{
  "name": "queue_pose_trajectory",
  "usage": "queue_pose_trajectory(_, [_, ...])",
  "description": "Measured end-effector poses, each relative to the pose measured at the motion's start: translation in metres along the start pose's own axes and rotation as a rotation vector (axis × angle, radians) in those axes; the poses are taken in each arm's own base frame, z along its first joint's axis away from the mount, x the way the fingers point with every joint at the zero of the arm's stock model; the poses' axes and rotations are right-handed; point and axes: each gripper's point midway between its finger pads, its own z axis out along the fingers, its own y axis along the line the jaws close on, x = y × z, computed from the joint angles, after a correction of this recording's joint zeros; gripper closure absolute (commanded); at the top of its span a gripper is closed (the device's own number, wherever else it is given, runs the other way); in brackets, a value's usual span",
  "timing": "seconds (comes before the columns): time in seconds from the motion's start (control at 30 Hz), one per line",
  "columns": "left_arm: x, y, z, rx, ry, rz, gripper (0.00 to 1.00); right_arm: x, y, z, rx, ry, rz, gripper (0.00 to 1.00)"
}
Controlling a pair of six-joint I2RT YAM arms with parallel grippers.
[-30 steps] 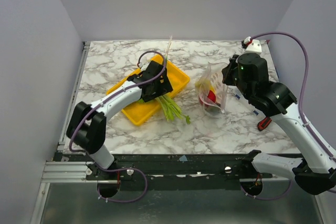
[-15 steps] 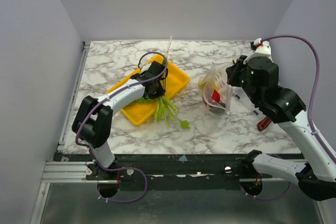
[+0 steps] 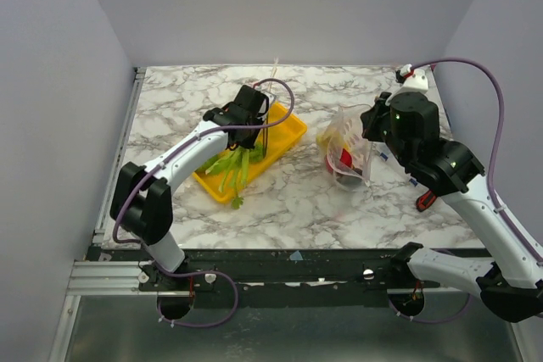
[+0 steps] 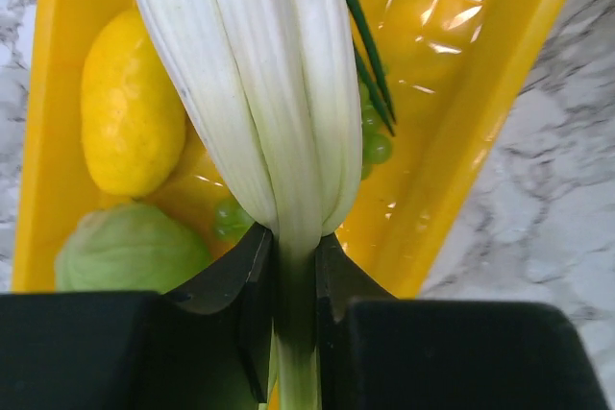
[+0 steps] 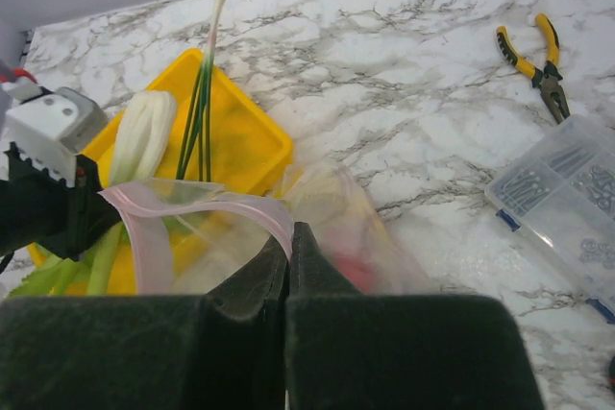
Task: Place the food in the zip-top bag and seal the zipper
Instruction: Adjust the fake vegetable in the bin, then pick up the fake fruit from the bin.
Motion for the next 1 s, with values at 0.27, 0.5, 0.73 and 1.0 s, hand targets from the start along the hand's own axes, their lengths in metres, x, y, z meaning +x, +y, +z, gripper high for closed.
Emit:
queue_pose_trajectory(0.27, [0.014, 0.027, 0.038, -0.017, 0.085, 0.394, 0.63, 0.003, 0.000, 0.001, -0.001, 0.006, -0.002, 0.99])
queue_pose_trajectory(0.5, [-0.009, 0.043, 0.039, -0.064, 0.020, 0.475, 0.33, 0.009, 0.004, 0.003, -0.021, 0.028, -0.006, 0.99])
queue_pose_trajectory(0.73, [-0.022, 0.029, 0.015, -0.013, -0.096, 0.373, 0.47, 0.009, 0.007, 0.003, -0.037, 0.030, -0.002, 0.99])
queue_pose_trajectory(1.0, [-0.016, -0.017, 0.020, 0.156, -0.117, 0.321, 0.48, 0.011, 0.012, 0.004, -0.060, 0.038, 0.011, 0.99])
